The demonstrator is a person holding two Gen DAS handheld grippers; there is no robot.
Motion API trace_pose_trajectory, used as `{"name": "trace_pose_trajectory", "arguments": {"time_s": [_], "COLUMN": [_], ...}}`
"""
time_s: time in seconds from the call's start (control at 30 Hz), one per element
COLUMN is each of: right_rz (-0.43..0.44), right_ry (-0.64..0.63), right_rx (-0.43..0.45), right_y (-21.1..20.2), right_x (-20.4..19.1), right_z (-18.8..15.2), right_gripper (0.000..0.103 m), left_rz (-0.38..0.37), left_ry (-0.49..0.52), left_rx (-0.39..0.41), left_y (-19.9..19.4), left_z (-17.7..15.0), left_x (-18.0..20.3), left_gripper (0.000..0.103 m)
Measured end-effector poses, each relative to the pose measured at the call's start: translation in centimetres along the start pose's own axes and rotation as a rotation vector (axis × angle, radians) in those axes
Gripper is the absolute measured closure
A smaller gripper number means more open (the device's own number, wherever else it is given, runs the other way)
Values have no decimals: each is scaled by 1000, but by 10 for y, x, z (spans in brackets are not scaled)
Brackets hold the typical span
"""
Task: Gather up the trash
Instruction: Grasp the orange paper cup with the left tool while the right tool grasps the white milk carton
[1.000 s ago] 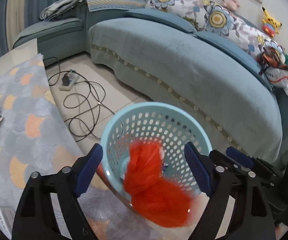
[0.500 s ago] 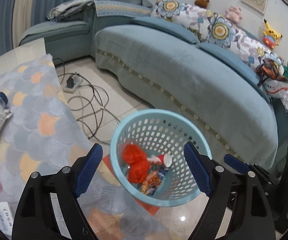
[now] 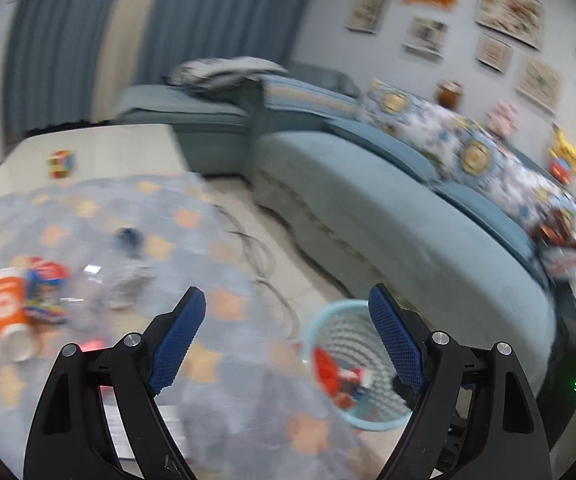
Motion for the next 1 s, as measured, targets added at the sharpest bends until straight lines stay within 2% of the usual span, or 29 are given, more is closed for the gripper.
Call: {"name": "trace_pose_trajectory", "arguments": {"time_s": [0.1,0.17,0.3,0.43,0.6,0.83,0.93,1.0], "right_rz": [75,120,196,300,337,361,391,401], "right_ry": [-47,-73,-157,-197,-255,-271,-267,-272], "right_rx": [-21,-39,-84,-170,-249,-337,-376,-393], "right_y": [16,28,57,91,128,156,159,157], "right_x": [-35,-55,-99,-132,-159,-167,-168,-168], "right_z": [4,6,5,-3,-18,-28,-33,-37], "right_gripper": [36,27,25,25,25,25,25,25], "left_rz": [125,210,361,412,395,438,458,446], "left_ry": [-79,-143,-261,-346,-400,-342,-316,-308], "left_rx": [12,7,-30,-93,-187,-241,-254,-266], "left_y": [-8,-10,-4,11,47,83,90,92], "left_z": [7,8,2,-11,-25,-39,-43,-47], "left_x": [-56,-96,-182,-242,-273,-273,-276,-276], "left_gripper": [18,16,16,16,16,16,22,26]}}
Point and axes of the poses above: each gripper's, at about its wrist camera, not at the fingertips, and y roughly the way its jaws point, x to its right, z to its top, the point moved 4 cm from there along y, roughly the way its jaws point, and after that the axes turned 13 degrees about z, right-handed, at the moved point
